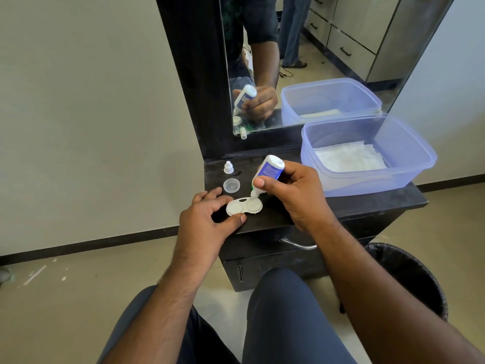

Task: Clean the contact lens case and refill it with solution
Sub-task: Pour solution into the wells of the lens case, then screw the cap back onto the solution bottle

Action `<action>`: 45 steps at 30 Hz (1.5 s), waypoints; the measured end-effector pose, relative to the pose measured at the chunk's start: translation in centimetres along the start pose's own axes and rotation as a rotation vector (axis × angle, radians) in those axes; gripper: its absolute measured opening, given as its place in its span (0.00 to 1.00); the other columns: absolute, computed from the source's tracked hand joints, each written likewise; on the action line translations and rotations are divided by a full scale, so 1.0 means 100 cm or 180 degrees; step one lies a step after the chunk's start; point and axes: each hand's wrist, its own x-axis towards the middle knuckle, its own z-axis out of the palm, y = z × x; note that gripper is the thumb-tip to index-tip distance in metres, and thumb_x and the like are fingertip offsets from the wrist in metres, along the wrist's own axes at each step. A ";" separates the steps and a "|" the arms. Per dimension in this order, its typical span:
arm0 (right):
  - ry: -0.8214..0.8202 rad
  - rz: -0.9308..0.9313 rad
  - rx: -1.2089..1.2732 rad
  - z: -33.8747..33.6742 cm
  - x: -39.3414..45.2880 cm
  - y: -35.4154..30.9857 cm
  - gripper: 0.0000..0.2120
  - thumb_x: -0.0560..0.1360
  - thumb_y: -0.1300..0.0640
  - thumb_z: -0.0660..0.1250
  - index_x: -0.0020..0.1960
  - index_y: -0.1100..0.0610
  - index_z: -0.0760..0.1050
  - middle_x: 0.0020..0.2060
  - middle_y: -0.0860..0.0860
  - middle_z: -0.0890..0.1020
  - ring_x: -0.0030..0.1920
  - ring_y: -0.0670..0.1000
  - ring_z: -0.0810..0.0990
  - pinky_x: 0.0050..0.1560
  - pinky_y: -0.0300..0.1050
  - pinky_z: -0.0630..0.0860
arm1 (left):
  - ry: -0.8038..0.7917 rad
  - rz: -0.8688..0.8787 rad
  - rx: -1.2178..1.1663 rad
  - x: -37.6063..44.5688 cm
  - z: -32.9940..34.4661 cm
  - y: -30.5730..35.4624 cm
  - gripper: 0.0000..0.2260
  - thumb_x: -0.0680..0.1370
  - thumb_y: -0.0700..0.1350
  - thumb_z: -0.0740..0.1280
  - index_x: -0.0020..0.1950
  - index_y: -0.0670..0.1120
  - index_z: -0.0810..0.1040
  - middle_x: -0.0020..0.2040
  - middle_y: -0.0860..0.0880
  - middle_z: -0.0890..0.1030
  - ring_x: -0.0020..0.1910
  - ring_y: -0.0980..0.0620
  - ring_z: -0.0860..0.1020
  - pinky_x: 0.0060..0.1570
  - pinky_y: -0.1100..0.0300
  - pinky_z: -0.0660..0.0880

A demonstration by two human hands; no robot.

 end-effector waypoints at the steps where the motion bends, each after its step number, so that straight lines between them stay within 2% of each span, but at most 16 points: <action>1: -0.0025 -0.0037 0.0044 0.000 -0.001 -0.001 0.08 0.67 0.58 0.77 0.45 0.53 0.83 0.39 0.48 0.86 0.43 0.48 0.84 0.50 0.46 0.80 | -0.0004 -0.0011 0.0019 0.000 0.000 0.000 0.18 0.68 0.47 0.78 0.58 0.52 0.83 0.67 0.53 0.76 0.67 0.55 0.71 0.64 0.61 0.67; 6: -0.0018 -0.0111 0.0300 -0.001 0.000 -0.003 0.12 0.66 0.61 0.77 0.47 0.51 0.82 0.41 0.46 0.86 0.45 0.47 0.84 0.45 0.39 0.79 | -0.0044 -0.0093 -0.0042 0.000 -0.004 0.005 0.23 0.66 0.47 0.79 0.61 0.50 0.81 0.67 0.53 0.76 0.67 0.57 0.70 0.62 0.66 0.64; 9: 0.0009 -0.0089 0.0461 -0.001 0.001 -0.002 0.14 0.65 0.61 0.77 0.48 0.52 0.80 0.41 0.48 0.85 0.45 0.49 0.84 0.43 0.38 0.78 | -0.0030 -0.0118 -0.0234 -0.001 -0.011 0.006 0.24 0.65 0.48 0.80 0.61 0.51 0.81 0.65 0.53 0.78 0.60 0.63 0.73 0.61 0.65 0.67; 12: -0.0014 -0.0119 0.0704 -0.002 0.002 -0.001 0.16 0.63 0.63 0.77 0.46 0.51 0.77 0.40 0.49 0.85 0.44 0.50 0.83 0.43 0.41 0.79 | 0.0302 -0.0237 -0.0601 0.003 -0.019 0.006 0.17 0.67 0.49 0.79 0.54 0.53 0.84 0.58 0.55 0.82 0.50 0.70 0.75 0.60 0.58 0.74; 15: 0.0001 -0.0066 0.0632 -0.003 0.005 0.001 0.18 0.65 0.66 0.77 0.47 0.52 0.73 0.41 0.47 0.83 0.46 0.50 0.84 0.44 0.40 0.79 | 0.0555 -0.0207 -0.0686 0.020 -0.028 0.012 0.06 0.70 0.47 0.77 0.46 0.53 0.85 0.44 0.53 0.85 0.41 0.56 0.81 0.48 0.58 0.79; 18: 0.0074 -0.0067 0.0679 -0.003 0.006 0.004 0.19 0.65 0.67 0.77 0.48 0.50 0.73 0.43 0.49 0.82 0.47 0.51 0.83 0.46 0.43 0.78 | 0.0476 0.0036 -0.0439 0.046 -0.028 0.022 0.03 0.72 0.46 0.75 0.39 0.53 0.84 0.36 0.54 0.84 0.35 0.58 0.80 0.40 0.64 0.76; 20: 0.0118 -0.0056 0.0711 -0.003 0.006 0.004 0.19 0.65 0.67 0.77 0.46 0.49 0.74 0.43 0.49 0.81 0.45 0.51 0.82 0.46 0.44 0.78 | 0.0377 0.0144 -0.0294 0.064 -0.022 0.025 0.02 0.71 0.46 0.75 0.42 0.51 0.85 0.37 0.53 0.84 0.35 0.60 0.79 0.39 0.66 0.74; 23: 0.0048 -0.0025 0.0633 -0.003 0.007 0.005 0.17 0.63 0.64 0.77 0.44 0.48 0.74 0.44 0.51 0.82 0.45 0.51 0.81 0.46 0.46 0.78 | 0.0291 0.0230 -0.0046 0.085 -0.009 0.022 0.15 0.71 0.48 0.76 0.56 0.49 0.84 0.43 0.51 0.83 0.42 0.55 0.81 0.48 0.63 0.76; 25: 0.0047 -0.0001 0.0586 -0.003 0.007 0.006 0.18 0.64 0.65 0.77 0.45 0.49 0.74 0.45 0.53 0.83 0.46 0.51 0.82 0.47 0.47 0.78 | 0.0242 0.0220 0.0068 0.093 -0.003 0.018 0.17 0.70 0.48 0.76 0.59 0.49 0.83 0.43 0.51 0.83 0.43 0.53 0.81 0.50 0.60 0.77; 29: 0.0066 0.0019 0.0506 -0.002 0.007 0.007 0.18 0.65 0.65 0.78 0.45 0.49 0.73 0.47 0.55 0.83 0.48 0.53 0.83 0.48 0.47 0.79 | 0.0199 0.0276 0.0275 0.099 0.001 0.018 0.06 0.71 0.43 0.75 0.48 0.47 0.86 0.41 0.51 0.84 0.42 0.52 0.82 0.48 0.56 0.79; 31: 0.0057 0.0029 0.0539 -0.002 0.007 0.007 0.18 0.65 0.66 0.78 0.46 0.49 0.74 0.47 0.54 0.84 0.48 0.53 0.83 0.47 0.46 0.78 | 0.0345 0.0408 0.0198 0.094 -0.006 0.024 0.01 0.73 0.43 0.74 0.42 0.48 0.86 0.37 0.54 0.83 0.37 0.57 0.81 0.43 0.60 0.78; 32: 0.0072 0.0029 0.0526 -0.002 0.007 0.007 0.18 0.65 0.66 0.78 0.46 0.50 0.74 0.47 0.54 0.84 0.48 0.53 0.83 0.47 0.45 0.78 | 0.0454 0.0470 0.0019 0.090 -0.011 0.028 0.02 0.73 0.44 0.74 0.41 0.49 0.86 0.34 0.56 0.83 0.35 0.60 0.80 0.39 0.63 0.77; 36: 0.0187 -0.0040 0.0379 -0.001 0.006 0.006 0.18 0.64 0.64 0.79 0.47 0.49 0.76 0.46 0.52 0.83 0.46 0.50 0.82 0.45 0.40 0.77 | 0.0580 0.0245 -0.1278 0.065 -0.028 0.048 0.02 0.73 0.46 0.74 0.41 0.49 0.85 0.34 0.51 0.84 0.30 0.56 0.79 0.29 0.62 0.76; 38: 0.0202 -0.0054 0.0305 0.000 0.006 0.005 0.18 0.64 0.64 0.79 0.47 0.49 0.76 0.46 0.51 0.83 0.47 0.50 0.82 0.45 0.40 0.77 | 0.0565 0.0022 -0.1553 0.058 -0.028 0.052 0.04 0.73 0.46 0.74 0.40 0.48 0.85 0.34 0.50 0.85 0.28 0.55 0.77 0.27 0.62 0.75; 42: 0.0169 -0.0082 0.0186 0.000 0.004 0.005 0.18 0.65 0.64 0.79 0.47 0.49 0.77 0.46 0.50 0.83 0.47 0.51 0.83 0.48 0.43 0.80 | 0.0402 -0.0096 -0.1431 0.054 -0.022 0.052 0.04 0.73 0.47 0.74 0.41 0.48 0.85 0.34 0.48 0.84 0.26 0.56 0.76 0.25 0.63 0.73; 45: 0.0082 -0.0073 0.0026 0.000 0.003 0.003 0.17 0.65 0.63 0.78 0.48 0.51 0.77 0.45 0.48 0.83 0.46 0.47 0.82 0.47 0.40 0.79 | 0.0327 -0.0025 -0.1330 0.053 -0.020 0.052 0.02 0.73 0.45 0.74 0.41 0.49 0.85 0.34 0.50 0.85 0.26 0.56 0.76 0.26 0.65 0.73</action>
